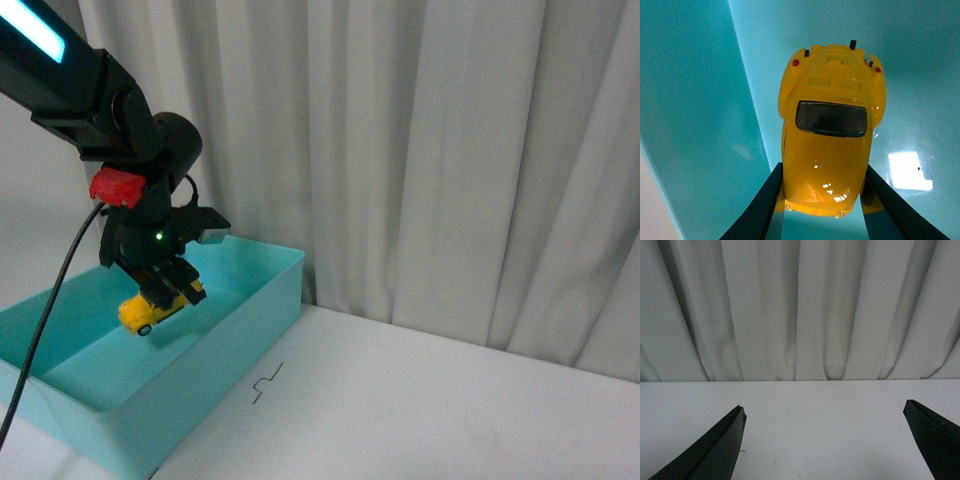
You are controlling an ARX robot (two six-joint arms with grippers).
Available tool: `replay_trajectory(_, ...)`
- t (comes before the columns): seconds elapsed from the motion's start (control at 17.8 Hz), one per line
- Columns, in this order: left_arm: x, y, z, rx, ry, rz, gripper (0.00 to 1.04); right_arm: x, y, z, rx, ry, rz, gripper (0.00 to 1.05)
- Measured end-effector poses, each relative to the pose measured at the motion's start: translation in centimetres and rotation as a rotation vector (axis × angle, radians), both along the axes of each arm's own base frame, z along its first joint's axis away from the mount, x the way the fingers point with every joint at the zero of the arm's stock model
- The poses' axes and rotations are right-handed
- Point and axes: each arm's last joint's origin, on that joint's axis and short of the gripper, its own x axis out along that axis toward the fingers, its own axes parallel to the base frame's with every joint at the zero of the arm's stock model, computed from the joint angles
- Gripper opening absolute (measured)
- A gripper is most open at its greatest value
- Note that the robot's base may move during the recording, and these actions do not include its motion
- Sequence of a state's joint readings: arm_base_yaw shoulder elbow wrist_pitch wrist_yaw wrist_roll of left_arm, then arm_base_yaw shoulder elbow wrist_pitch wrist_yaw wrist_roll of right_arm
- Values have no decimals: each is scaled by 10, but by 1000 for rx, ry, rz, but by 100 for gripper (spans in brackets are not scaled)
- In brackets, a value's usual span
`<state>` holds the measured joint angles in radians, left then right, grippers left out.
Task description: Wind up and store yellow beetle toy
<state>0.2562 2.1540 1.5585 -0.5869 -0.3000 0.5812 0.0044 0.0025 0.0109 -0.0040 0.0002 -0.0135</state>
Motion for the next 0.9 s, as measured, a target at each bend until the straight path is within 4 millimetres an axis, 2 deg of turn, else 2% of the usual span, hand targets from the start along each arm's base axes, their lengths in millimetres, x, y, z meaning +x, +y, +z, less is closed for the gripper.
replay_trajectory(0.39, 16, 8, -33, 16, 35, 14, 37, 0, 0, 0, 0, 0, 0, 98)
replay_trajectory(0.51, 19, 13, -39, 28, 37, 27, 57, 0, 0, 0, 0, 0, 0, 98)
replay_trajectory(0.73, 20, 16, -35, -3, 15, 23, 98, 0, 0, 0, 0, 0, 0, 98)
replay_trajectory(0.84, 18, 6, -21, -84, -46, -30, 98, 0, 0, 0, 0, 0, 0, 98)
replay_trajectory(0.9, 14, -2, -5, -136, -110, -76, 98, 0, 0, 0, 0, 0, 0, 98)
